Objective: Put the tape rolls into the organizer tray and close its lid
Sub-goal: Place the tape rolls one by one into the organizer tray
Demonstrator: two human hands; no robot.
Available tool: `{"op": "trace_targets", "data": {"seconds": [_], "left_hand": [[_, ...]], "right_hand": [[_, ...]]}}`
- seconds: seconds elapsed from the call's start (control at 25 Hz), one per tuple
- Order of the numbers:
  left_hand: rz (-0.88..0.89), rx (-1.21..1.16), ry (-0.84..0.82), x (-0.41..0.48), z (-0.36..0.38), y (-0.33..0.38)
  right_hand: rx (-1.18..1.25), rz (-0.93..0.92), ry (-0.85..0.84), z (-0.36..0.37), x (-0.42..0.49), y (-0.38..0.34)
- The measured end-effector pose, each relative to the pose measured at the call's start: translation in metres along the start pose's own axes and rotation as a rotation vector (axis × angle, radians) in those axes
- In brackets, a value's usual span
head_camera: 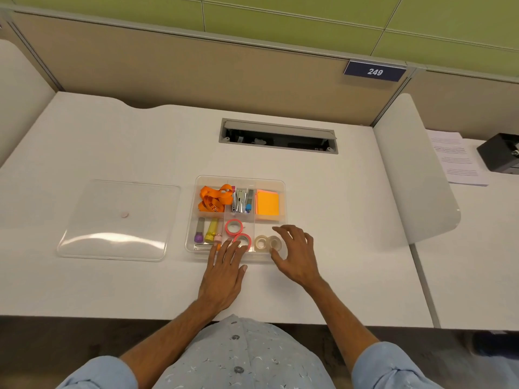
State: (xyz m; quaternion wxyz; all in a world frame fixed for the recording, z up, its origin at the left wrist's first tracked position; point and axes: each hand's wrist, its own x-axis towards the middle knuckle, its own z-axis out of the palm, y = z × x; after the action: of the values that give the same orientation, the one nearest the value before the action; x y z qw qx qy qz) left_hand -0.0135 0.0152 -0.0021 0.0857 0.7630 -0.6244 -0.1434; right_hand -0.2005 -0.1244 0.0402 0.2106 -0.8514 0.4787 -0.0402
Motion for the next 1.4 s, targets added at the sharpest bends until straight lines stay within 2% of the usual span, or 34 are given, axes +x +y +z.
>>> {"op": "trace_targets", "data": {"seconds": [0.16,0.36,0.52,0.84,1.2,1.4], "left_hand": [[0.011,0.015,0.007,0.0,-0.001,0.0],[0.002,0.032,-0.025,-0.001,0.0,0.003],[0.009,0.042,-0.024,-0.001,-0.001,-0.006],[0.034,0.041,-0.045,0.003,0.001,-0.008],[0.049,0.029,-0.057,0.003,0.002,-0.013],[0.057,0.035,-0.038,0.004,0.001,-0.011]], "right_hand": [[-0.044,-0.061,0.008,-0.007,0.014,-0.008],[-0.252,-0.138,-0.196,-0.005,0.031,-0.023],[-0.327,-0.143,-0.272,0.003,0.037,-0.032],[-0.436,-0.168,-0.255,0.0,0.039,-0.025],[-0.351,-0.098,-0.125,0.003,0.037,-0.027],[-0.352,-0.074,-0.182,0.004,0.04,-0.028]]}}
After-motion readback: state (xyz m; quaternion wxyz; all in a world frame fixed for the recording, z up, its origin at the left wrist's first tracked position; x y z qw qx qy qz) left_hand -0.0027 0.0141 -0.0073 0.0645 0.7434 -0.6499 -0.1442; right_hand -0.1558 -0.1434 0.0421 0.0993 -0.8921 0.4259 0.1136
